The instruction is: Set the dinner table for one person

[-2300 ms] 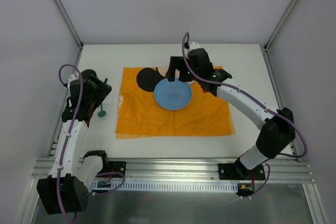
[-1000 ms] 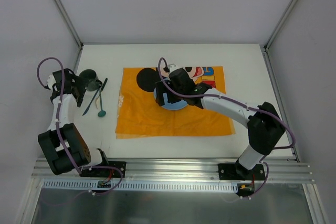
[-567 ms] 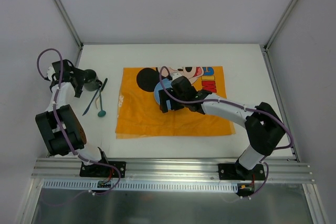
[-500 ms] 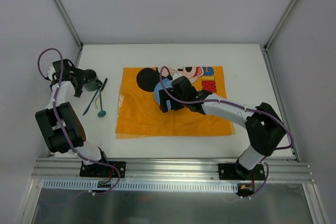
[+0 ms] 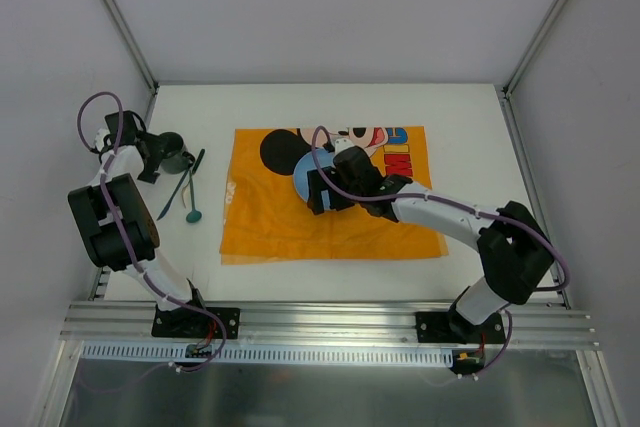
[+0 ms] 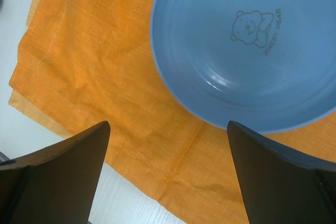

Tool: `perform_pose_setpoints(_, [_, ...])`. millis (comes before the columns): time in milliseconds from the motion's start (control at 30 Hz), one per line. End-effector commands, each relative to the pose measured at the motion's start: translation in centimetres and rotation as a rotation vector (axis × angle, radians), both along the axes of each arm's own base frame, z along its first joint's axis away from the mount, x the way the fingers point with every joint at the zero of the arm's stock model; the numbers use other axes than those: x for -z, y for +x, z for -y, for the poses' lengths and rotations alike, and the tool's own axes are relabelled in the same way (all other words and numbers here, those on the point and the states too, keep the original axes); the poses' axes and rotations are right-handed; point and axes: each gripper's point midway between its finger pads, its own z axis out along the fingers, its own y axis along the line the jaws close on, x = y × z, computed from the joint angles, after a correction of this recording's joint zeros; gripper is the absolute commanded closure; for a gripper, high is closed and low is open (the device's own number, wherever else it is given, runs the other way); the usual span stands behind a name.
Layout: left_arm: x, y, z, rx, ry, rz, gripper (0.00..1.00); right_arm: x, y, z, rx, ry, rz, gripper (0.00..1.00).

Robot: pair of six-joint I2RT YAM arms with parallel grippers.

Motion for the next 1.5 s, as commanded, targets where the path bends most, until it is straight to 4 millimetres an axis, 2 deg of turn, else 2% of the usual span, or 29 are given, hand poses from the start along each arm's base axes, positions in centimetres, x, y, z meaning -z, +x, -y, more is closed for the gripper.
perform_pose_setpoints(0, [-0.9,1.6,-1.1,-0.011,0.023,0.03,0.32,-2.6,0.6,0.4,0.027,0.059,0.057,0.01])
perform_pose_setpoints(133, [-0.4,1.7,-1.3,-0.011,0.026,0.017,0.62,-2.6,0.6,1.1,0.039,0.057,0.061,0.01])
perform_pose_setpoints(167, [-0.2,1.7,-1.2,-0.008,0.024,0.011,0.84,-2.5,0.7,1.2,0.041,0.057,0.061,0.01])
perform_pose_setpoints(200, [0.0,1.8,-1.2,-0.005,0.023,0.01,0.91,-2.4,0.7,1.3,0.044,0.057,0.061,0.01])
perform_pose_setpoints(267, [0.3,1.8,-1.1,-0.001,0.016,0.001,1.0,-2.5,0.8,1.5,0.049,0.063,0.062,0.0])
perform_pose_setpoints(467, [0.4,2.1,-0.6,0.024,0.019,-0.003,1.0,-2.2,0.6,1.8,0.053,0.06,0.058,0.01])
perform_pose_setpoints(567, [-0.8,2.4,-0.3,0.045,0.058,0.013,1.0,-2.1,0.6,1.9,0.054,0.059,0.059,0.01])
perform_pose_setpoints(767, [-3.8,3.4,2.2,0.144,0.113,0.043,1.0,-1.8,0.5,2.0,0.059,0.057,0.052,0.0])
perform_pose_setpoints(900, [-6.5,4.6,4.9,0.23,0.166,0.081,1.0,-2.0,0.6,2.5,0.066,0.053,0.063,0.0])
perform_pose_setpoints(967, [-7.6,5.1,7.1,0.296,0.199,0.081,1.0,-1.9,0.7,3.0,0.077,0.05,0.062,0.01])
perform_pose_setpoints(1000, [-9.0,5.5,7.5,0.3,0.231,0.097,1.0,-2.2,0.7,3.1,0.079,0.053,0.066,0.0])
perform_pose_setpoints(1033, [-9.8,5.9,9.0,0.337,0.248,0.11,1.0,-2.2,0.6,3.3,0.081,0.05,0.067,0.01])
perform_pose_setpoints(1133, [-12.6,6.4,11.1,0.384,0.275,0.156,1.0,-2.3,0.6,3.9,0.09,0.034,0.069,0.01])
perform_pose_setpoints(1167, [-13.0,6.3,11.7,0.4,0.28,0.157,1.0,-2.3,0.6,4.1,0.095,0.027,0.072,0.01])
perform_pose_setpoints(1200, [-14.6,6.6,12.0,0.402,0.295,0.186,1.0,-2.2,0.4,4.3,0.094,0.023,0.07,0.0])
perform_pose_setpoints(1300, [-17.2,7.1,14.0,0.47,0.312,0.24,1.0,-2.4,0.4,4.7,0.105,0.021,0.076,0.01])
perform_pose_setpoints(1333, [-17.6,7.4,15.2,0.527,0.279,0.263,1.0,-2.4,0.3,4.9,0.109,0.022,0.076,0.0])
perform_pose_setpoints(1467, [-19.0,9.2,22.2,0.778,0.199,0.349,1.0,-2.5,0.5,5.6,0.147,0.005,0.084,0.0])
